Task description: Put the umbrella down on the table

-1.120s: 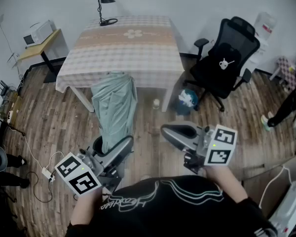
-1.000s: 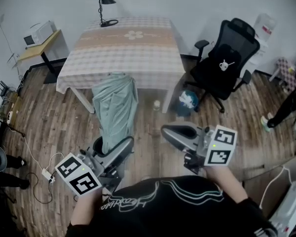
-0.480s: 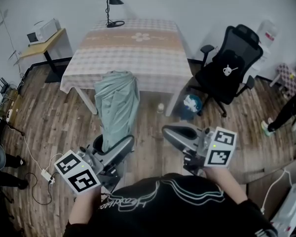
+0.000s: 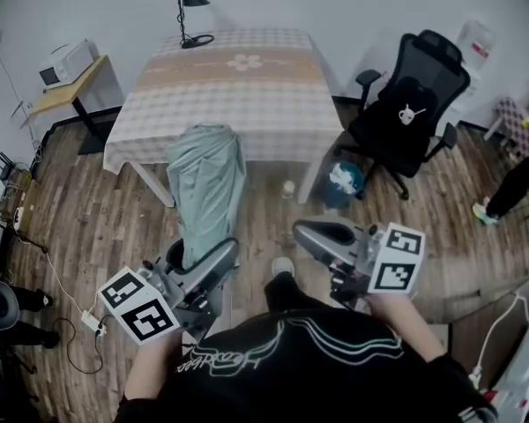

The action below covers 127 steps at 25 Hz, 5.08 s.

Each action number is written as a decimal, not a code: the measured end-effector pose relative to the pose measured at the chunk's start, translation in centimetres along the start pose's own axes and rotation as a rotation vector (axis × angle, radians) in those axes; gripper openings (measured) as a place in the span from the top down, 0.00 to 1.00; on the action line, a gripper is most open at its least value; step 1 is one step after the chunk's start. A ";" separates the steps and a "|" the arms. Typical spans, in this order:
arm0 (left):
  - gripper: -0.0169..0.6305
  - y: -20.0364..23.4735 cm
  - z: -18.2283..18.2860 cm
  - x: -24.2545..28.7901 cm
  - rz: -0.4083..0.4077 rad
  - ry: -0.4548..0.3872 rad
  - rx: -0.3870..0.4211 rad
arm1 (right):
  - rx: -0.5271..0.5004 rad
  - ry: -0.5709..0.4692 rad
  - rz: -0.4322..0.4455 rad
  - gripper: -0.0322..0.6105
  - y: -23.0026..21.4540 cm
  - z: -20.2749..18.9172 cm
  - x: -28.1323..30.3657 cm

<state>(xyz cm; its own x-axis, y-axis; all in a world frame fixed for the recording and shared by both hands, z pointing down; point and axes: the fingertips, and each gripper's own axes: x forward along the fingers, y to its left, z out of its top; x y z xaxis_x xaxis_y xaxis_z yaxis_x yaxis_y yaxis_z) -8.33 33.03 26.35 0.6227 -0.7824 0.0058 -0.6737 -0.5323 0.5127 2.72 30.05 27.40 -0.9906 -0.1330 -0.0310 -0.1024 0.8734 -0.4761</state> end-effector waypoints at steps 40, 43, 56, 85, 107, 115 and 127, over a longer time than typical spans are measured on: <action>0.58 21.1 7.9 28.8 0.090 0.097 -0.051 | 0.074 -0.010 0.030 0.93 -32.6 14.4 4.9; 0.58 21.0 8.4 29.3 0.091 0.093 -0.037 | 0.064 -0.016 0.036 0.93 -32.8 14.9 4.6; 0.58 22.6 9.7 30.5 0.103 0.134 0.058 | 0.042 -0.059 -0.006 0.93 -34.3 16.4 4.3; 0.58 40.6 13.1 38.0 0.123 0.325 0.103 | 0.192 -0.049 -0.132 0.93 -49.1 17.0 13.2; 0.58 54.4 6.6 44.1 0.181 0.604 0.136 | 0.277 0.003 -0.171 0.93 -58.1 16.5 17.1; 0.58 57.9 2.8 44.3 0.246 0.701 0.153 | 0.315 0.006 -0.196 0.93 -59.3 15.8 16.7; 0.58 62.3 -1.6 43.7 0.330 0.795 0.146 | 0.332 -0.001 -0.203 0.93 -59.8 15.3 16.9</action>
<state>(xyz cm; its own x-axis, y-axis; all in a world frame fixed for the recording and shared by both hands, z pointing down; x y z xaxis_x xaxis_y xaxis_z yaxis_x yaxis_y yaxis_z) -22.41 -33.83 59.86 0.4433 -0.4758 0.7597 -0.8790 -0.3969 0.2643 -6.51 -31.61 41.94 -0.9531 -0.2881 0.0924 -0.2615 0.6305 -0.7308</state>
